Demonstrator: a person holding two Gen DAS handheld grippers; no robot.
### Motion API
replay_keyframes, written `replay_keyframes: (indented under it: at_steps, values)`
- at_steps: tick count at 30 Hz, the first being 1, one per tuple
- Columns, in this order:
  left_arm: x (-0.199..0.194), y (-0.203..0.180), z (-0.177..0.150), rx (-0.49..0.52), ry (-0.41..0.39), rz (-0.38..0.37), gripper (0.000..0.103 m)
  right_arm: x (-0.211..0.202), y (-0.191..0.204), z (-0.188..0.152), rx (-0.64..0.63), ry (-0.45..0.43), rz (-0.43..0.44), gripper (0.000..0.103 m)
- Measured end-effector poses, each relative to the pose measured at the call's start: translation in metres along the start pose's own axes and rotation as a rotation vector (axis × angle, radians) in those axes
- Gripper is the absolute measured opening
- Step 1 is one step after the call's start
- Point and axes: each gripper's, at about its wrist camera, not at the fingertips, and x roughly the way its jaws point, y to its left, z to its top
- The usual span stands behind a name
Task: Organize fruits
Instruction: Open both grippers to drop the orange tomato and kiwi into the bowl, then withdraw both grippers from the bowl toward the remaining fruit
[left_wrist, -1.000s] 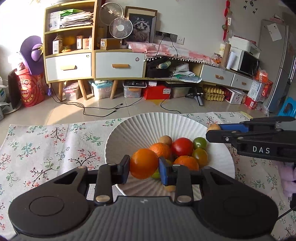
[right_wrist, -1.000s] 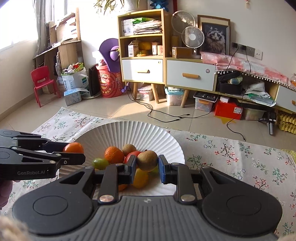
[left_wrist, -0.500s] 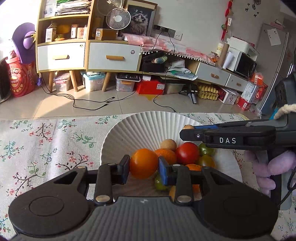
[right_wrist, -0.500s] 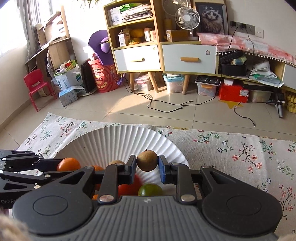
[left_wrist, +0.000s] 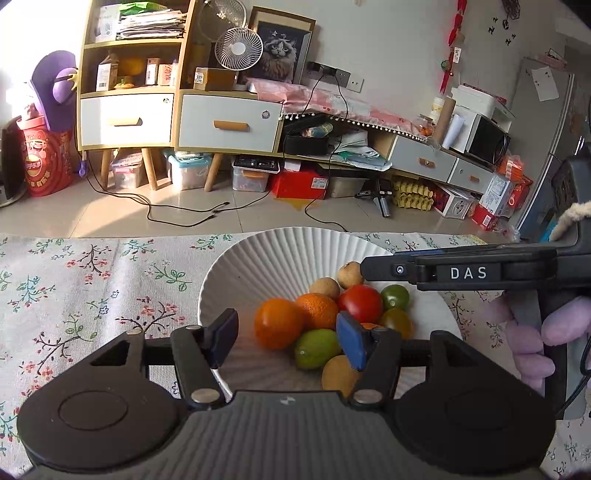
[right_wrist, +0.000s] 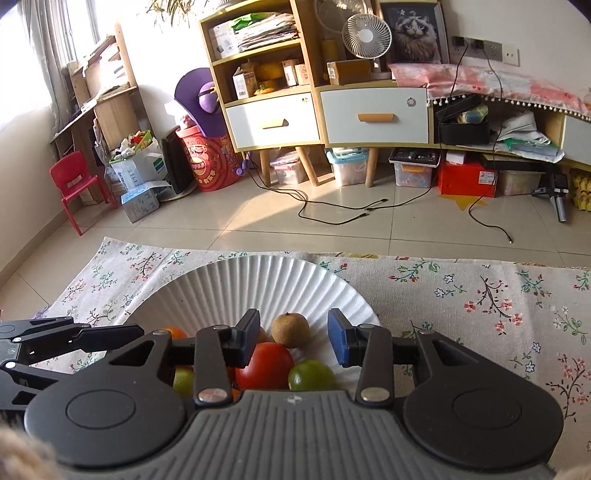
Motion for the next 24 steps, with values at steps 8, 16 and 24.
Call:
replay_keyframes:
  at_steps: [8,16,24]
  values:
    - [-0.03,0.0,0.0,0.022,-0.023,0.057,0.077,-0.031,0.001,-0.009,-0.05,-0.025,-0.028,0.064]
    - [-0.05,-0.007,-0.011,0.032,-0.028,0.114,0.088,-0.057,0.0,-0.033,-0.035,-0.046,-0.062,0.08]
    - [-0.064,-0.012,-0.029,-0.001,0.0,0.149,0.092,-0.075,0.007,-0.054,-0.069,-0.013,-0.084,0.091]
